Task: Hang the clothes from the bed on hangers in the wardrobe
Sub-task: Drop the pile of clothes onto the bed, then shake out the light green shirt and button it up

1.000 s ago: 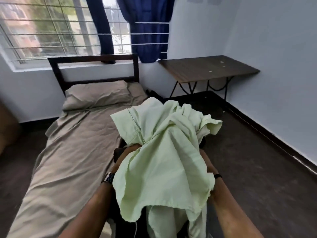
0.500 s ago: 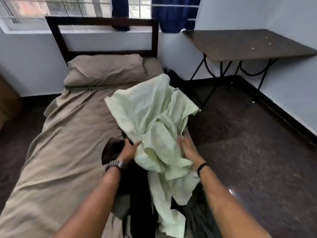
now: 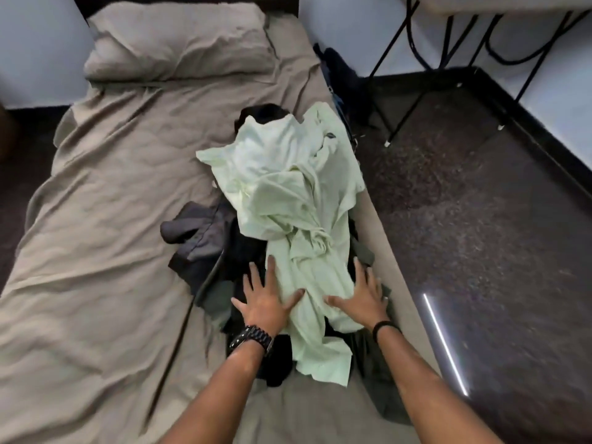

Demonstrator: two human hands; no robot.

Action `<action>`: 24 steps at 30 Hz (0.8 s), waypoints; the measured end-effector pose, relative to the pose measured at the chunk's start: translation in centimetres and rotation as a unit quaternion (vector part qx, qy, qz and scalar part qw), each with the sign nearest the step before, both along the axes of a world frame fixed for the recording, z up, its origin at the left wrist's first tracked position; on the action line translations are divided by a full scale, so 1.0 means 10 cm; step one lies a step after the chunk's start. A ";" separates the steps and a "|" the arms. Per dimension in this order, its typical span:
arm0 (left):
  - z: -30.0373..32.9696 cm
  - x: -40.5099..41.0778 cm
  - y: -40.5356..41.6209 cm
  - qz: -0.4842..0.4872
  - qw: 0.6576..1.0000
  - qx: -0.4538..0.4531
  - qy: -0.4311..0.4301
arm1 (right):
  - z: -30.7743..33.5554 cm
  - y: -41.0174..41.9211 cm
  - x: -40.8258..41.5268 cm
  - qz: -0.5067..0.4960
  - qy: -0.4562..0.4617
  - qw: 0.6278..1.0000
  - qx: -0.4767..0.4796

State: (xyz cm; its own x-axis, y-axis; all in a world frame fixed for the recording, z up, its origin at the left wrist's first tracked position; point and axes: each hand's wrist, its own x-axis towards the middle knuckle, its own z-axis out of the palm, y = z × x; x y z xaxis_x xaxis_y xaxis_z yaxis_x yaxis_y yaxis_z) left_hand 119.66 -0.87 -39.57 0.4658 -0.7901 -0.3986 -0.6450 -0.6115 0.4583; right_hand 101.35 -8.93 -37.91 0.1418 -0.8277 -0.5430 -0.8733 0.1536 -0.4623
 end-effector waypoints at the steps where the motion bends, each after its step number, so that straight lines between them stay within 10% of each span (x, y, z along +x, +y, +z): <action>1: -0.05 -0.06 0.10 0.015 1.000 0.007 0.005 | -0.05 0.06 -0.10 -0.027 0.002 0.999 0.046; 8: -0.49 -0.16 0.27 -0.041 0.996 -0.036 0.064 | -0.44 0.47 0.01 -0.158 -0.073 0.982 0.070; 13: -0.53 0.31 -0.15 -0.158 0.983 -0.086 0.028 | -0.46 0.32 0.70 -0.391 -0.418 0.797 0.194; 17: -0.26 0.86 -0.71 -0.182 0.976 -0.124 0.004 | -0.21 -0.04 1.25 -0.394 -0.549 0.702 0.225; 21: 0.07 1.45 -1.23 -0.202 0.949 -0.174 -0.167 | -0.05 -0.36 1.77 -0.344 -0.589 0.709 0.177; 24: 0.09 1.81 -1.36 -0.146 0.946 -0.159 -0.240 | -0.19 -0.52 2.04 -0.182 -0.422 0.882 0.103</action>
